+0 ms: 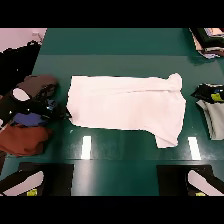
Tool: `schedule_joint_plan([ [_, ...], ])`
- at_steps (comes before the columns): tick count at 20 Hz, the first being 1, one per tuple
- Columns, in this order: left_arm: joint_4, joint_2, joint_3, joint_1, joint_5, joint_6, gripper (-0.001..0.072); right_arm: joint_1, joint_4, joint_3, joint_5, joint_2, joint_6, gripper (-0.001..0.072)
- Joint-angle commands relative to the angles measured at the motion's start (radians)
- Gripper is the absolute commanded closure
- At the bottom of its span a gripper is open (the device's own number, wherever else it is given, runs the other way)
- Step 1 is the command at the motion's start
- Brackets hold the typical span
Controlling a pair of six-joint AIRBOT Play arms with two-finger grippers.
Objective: Fold the shirts.
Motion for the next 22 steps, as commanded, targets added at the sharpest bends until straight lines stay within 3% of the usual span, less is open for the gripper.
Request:
schedule_joint_plan([
  [1, -0.095, 0.009, -0.045, 0.001, 0.090, 0.018, 0.0069, 0.019, 0.000, -0.011, -0.003, 0.012, 0.000, 0.0395],
  [9, -0.101, -0.003, -0.046, 0.001, 0.134, 0.025, 0.0072, 0.018, 0.026, -0.010, -0.003, 0.012, 0.001, 0.0396],
  [11, -0.105, -0.035, -0.046, 0.001, 0.147, 0.033, 0.0346, 0.018, 0.026, -0.010, -0.002, 0.012, 0.001, 0.0396],
  [14, -0.115, -0.052, -0.045, 0.001, 0.167, 0.033, 0.0534, 0.016, 0.024, -0.010, 0.011, 0.012, 0.001, 0.0396],
  [15, -0.115, -0.052, -0.045, 0.002, 0.166, 0.043, 0.0678, 0.011, 0.021, -0.010, 0.033, 0.012, 0.001, 0.0396],
  [21, -0.107, -0.050, 0.010, 0.001, 0.045, 0.086, 0.0683, -0.110, -0.092, -0.137, 0.247, 0.058, 0.001, 0.0378],
  [22, -0.107, -0.050, 0.018, 0.001, 0.043, 0.086, 0.0683, -0.136, -0.080, -0.200, 0.262, 0.077, 0.001, 0.0268],
])
